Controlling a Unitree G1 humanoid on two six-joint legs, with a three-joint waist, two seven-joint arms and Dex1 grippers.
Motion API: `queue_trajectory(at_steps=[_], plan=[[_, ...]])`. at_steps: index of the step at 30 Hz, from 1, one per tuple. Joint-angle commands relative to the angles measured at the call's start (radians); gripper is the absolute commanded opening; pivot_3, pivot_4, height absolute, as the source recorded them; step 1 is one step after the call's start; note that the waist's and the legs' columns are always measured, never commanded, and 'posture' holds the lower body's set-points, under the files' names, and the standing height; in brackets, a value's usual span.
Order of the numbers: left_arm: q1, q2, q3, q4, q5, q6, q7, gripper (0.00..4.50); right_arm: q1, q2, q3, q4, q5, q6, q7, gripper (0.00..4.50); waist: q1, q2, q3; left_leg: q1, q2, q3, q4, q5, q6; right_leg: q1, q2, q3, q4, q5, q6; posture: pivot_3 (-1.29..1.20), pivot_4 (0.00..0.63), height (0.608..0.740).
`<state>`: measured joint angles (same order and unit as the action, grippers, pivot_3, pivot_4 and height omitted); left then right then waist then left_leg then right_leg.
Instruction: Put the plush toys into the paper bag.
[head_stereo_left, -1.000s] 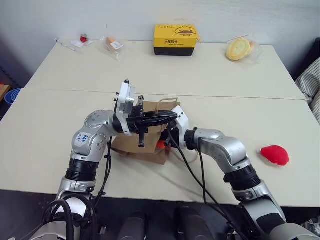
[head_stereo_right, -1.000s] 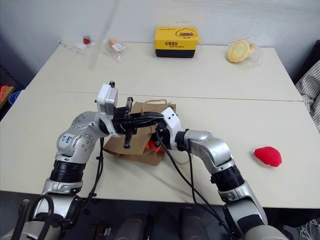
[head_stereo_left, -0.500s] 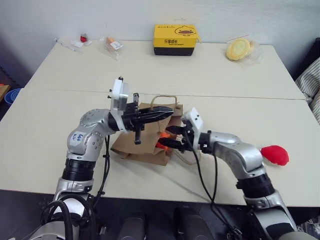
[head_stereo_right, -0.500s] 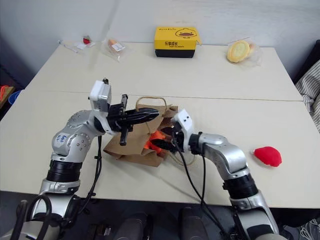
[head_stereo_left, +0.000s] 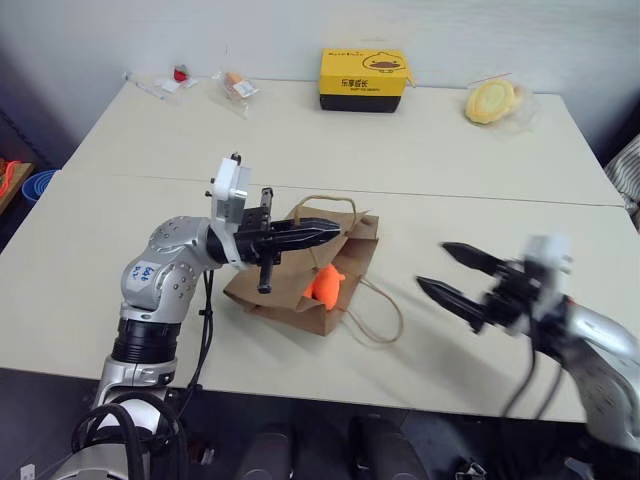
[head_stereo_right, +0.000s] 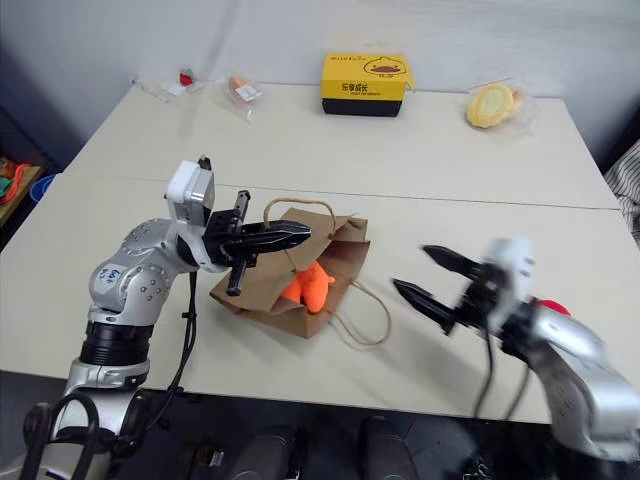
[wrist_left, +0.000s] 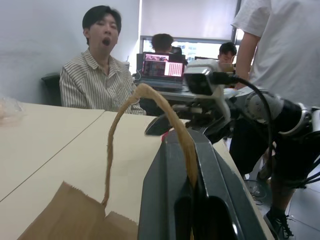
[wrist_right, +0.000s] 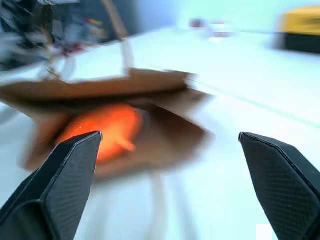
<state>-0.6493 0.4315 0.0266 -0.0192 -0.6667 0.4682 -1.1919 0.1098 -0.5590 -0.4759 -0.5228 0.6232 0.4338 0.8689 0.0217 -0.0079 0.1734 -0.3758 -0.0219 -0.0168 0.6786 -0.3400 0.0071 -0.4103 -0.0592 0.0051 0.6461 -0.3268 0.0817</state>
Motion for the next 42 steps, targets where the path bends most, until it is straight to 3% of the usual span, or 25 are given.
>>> queue_trajectory(at_steps=[1, 6, 11, 15, 19, 26, 34, 37, 42], plan=[[-0.015, 0.004, 0.008, 0.002, -0.016, -0.013, -0.026, 0.00, 0.213, 0.039, -0.194, -0.083, -0.131, -0.263, 0.026, 4.47, 0.002, 0.000, 0.000, 0.000, 0.000, 0.000, 0.000, 0.000, 0.000, 0.000, 0.000, 0.000, 0.000, 0.000, 0.000, 0.00, 0.150, 0.740], [-0.027, 0.021, 0.015, 0.026, -0.015, -0.013, -0.051, 0.00, 0.532, 0.215, -0.374, -0.013, -0.170, -0.472, 0.015, 4.47, 0.001, 0.000, 0.000, 0.003, 0.001, 0.000, -0.001, 0.000, 0.000, 0.002, 0.001, 0.001, -0.001, 0.000, 0.000, 0.00, 0.150, 0.740], [-0.034, 0.027, 0.020, 0.045, -0.011, -0.016, -0.061, 0.00, 0.722, 0.332, -0.389, 0.062, -0.183, -0.617, 0.025, 4.47, -0.007, 0.000, 0.000, 0.007, 0.000, 0.002, -0.006, 0.000, 0.000, 0.003, 0.001, 0.003, -0.004, 0.000, 0.000, 0.00, 0.150, 0.740], [-0.040, 0.048, 0.027, 0.044, -0.025, 0.003, -0.082, 0.00, 0.765, 0.327, -0.353, 0.076, -0.197, -0.646, 0.012, 4.47, -0.025, 0.000, 0.000, 0.009, 0.001, 0.002, -0.012, 0.001, -0.001, 0.002, 0.000, 0.004, -0.004, 0.000, -0.001, 0.00, 0.150, 0.740], [-0.039, 0.076, 0.024, 0.037, -0.026, 0.014, -0.113, 0.00, 0.685, 0.235, -0.318, 0.058, -0.233, -0.580, -0.058, 4.47, -0.029, 0.001, 0.000, 0.009, 0.001, 0.002, -0.013, 0.002, -0.004, 0.001, 0.000, 0.004, -0.004, -0.001, -0.002, 0.00, 0.150, 0.740], [-0.061, 0.093, 0.033, 0.026, -0.029, 0.025, -0.110, 0.00, 0.378, -0.070, -0.156, 0.213, -0.341, -0.355, -0.116, 4.47, -0.009, 0.001, 0.000, 0.007, 0.000, 0.000, -0.011, 0.005, -0.005, 0.001, 0.000, 0.001, -0.003, -0.001, -0.002, 0.00, 0.150, 0.740], [-0.068, 0.096, 0.024, 0.003, -0.024, 0.031, -0.102, 0.00, 0.107, -0.215, -0.001, 0.545, -0.451, -0.312, -0.131, 4.47, 0.001, 0.001, 0.000, 0.006, -0.001, 0.001, -0.010, 0.006, -0.003, 0.001, 0.000, 0.001, 0.000, -0.001, -0.002, 0.00, 0.150, 0.740], [-0.072, 0.096, 0.024, 0.003, -0.022, 0.029, -0.100, 0.00, 0.065, -0.232, 0.013, 0.580, -0.445, -0.292, -0.127, 3.85, -0.001, 0.001, 0.000, 0.006, -0.001, 0.001, -0.010, 0.006, -0.003, 0.001, 0.001, 0.001, 0.001, -0.001, -0.002, 0.00, 0.150, 0.740], [-0.069, 0.106, 0.031, 0.001, -0.022, 0.029, -0.096, 0.00, 0.057, -0.248, 0.015, 0.578, -0.430, -0.270, -0.101, 2.13, -0.001, 0.000, -0.001, 0.006, 0.000, 0.001, -0.010, 0.006, -0.004, 0.001, 0.001, 0.001, 0.001, -0.001, -0.002, 0.00, 0.150, 0.740]])
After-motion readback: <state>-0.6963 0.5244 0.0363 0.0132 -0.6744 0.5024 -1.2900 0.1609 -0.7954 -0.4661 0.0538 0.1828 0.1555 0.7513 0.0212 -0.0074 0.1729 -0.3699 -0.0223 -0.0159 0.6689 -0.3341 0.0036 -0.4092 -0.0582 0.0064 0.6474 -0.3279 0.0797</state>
